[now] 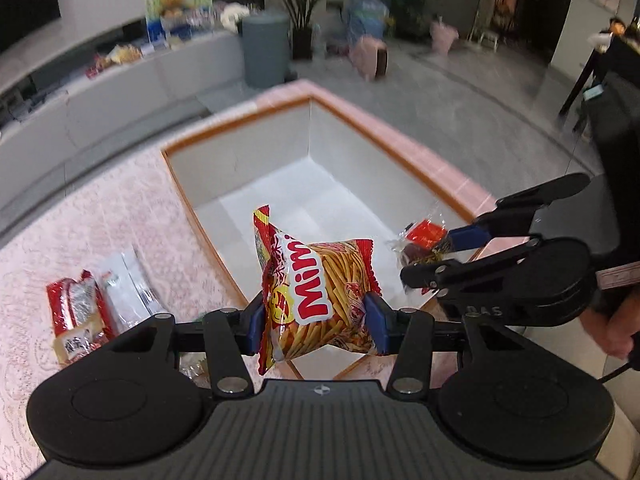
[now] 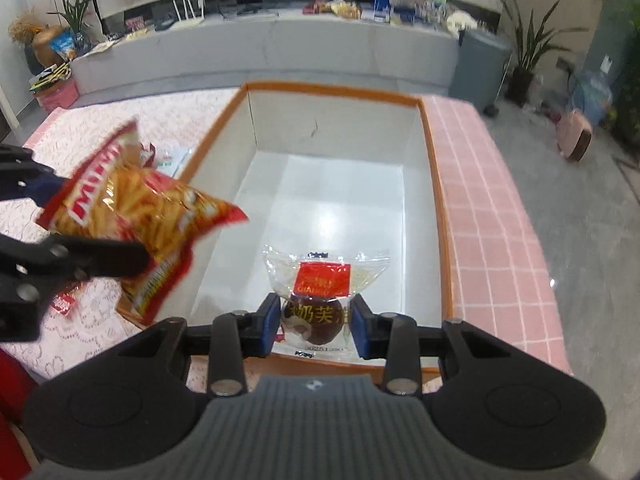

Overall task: Organize snacks
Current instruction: 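Lower both bags into the orange box and open both tools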

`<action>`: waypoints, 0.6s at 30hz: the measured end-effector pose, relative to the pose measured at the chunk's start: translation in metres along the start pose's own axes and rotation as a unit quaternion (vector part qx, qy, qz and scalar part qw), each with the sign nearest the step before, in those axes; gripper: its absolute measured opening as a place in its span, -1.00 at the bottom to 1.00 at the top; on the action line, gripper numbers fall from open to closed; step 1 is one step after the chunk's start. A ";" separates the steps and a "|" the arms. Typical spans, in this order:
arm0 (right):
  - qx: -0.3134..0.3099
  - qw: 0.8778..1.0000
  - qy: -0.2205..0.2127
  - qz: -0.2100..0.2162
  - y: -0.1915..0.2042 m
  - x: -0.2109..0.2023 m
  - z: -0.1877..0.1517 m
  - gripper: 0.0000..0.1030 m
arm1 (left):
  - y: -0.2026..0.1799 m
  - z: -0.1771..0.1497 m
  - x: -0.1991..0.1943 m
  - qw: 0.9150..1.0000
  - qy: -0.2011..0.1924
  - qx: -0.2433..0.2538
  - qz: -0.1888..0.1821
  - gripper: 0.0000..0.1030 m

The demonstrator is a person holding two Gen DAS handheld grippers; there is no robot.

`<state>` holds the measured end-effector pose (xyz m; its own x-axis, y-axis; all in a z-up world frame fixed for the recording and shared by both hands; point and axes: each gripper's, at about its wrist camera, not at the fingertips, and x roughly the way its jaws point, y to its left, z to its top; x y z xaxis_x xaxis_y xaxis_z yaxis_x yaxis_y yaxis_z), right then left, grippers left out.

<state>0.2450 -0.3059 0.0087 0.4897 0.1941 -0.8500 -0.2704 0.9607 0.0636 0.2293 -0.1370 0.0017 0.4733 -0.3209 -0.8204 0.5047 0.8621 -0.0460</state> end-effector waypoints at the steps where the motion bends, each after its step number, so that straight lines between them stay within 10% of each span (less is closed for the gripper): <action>1: 0.003 1.000 0.006 0.003 -0.003 0.004 0.001 -0.30 | 0.001 0.003 0.007 1.000 0.008 0.004 0.001 0.10; 18: -0.001 0.997 0.079 0.006 -0.003 0.054 0.013 -0.30 | -0.015 0.015 0.051 0.995 0.055 0.073 0.030 0.10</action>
<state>0.2829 -0.2959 -0.0309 0.3494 0.1724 -0.9210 -0.2773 0.9579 0.0741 0.2562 -0.1719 -0.0308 0.4283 -0.2179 -0.8770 0.5806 0.8100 0.0823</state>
